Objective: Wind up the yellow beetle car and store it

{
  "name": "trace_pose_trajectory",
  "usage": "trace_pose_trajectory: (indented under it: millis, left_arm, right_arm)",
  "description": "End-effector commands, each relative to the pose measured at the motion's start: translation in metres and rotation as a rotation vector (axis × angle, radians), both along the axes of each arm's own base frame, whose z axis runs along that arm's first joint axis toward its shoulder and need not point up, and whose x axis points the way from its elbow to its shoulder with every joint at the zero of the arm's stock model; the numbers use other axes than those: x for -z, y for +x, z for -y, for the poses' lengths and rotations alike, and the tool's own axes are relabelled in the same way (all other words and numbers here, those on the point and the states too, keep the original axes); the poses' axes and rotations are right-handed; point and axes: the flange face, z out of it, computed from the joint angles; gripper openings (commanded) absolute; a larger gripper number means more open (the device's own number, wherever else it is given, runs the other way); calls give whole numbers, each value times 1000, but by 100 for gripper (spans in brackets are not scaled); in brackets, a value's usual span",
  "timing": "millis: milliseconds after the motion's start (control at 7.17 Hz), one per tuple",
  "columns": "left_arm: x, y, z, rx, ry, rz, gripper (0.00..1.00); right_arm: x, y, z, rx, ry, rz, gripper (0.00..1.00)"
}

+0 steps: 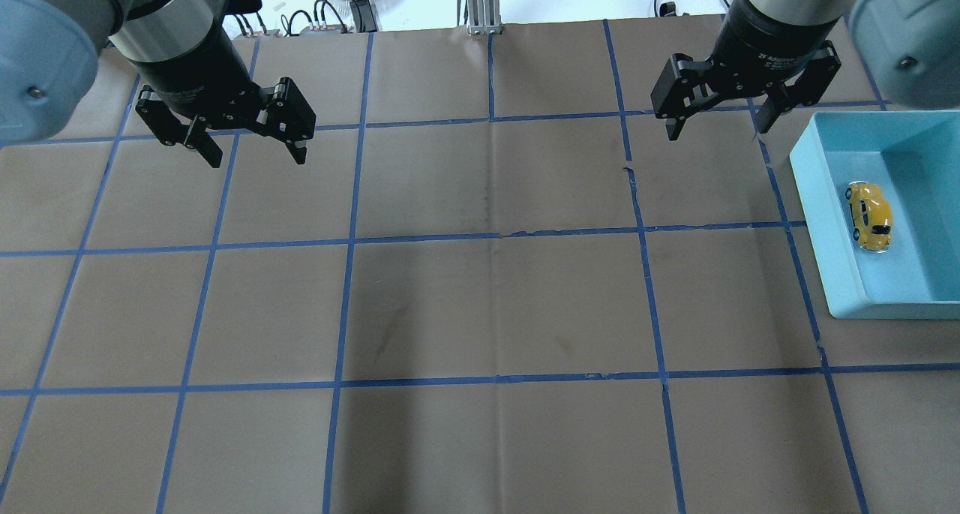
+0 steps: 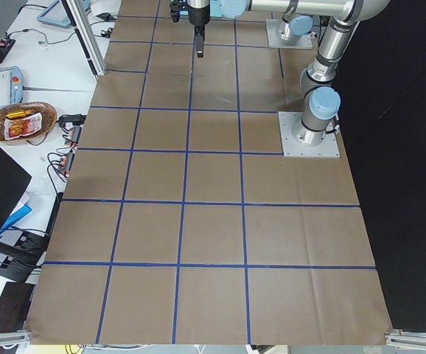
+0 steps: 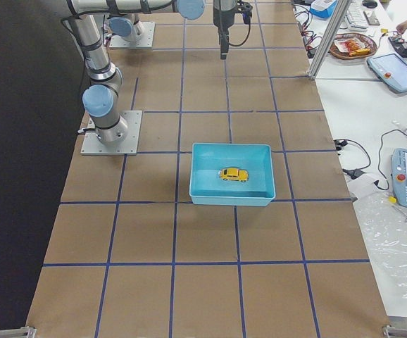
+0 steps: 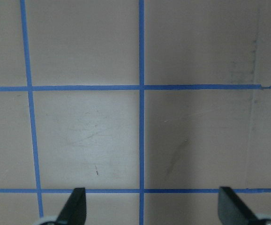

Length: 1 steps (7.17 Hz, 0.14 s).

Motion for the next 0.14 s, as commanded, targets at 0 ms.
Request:
trace_pose_trajectory:
  millis: [0]
  left_arm:
    - [0,0,1,0,0,0,100]
  right_arm:
    - [0,0,0,0,-1,0,99]
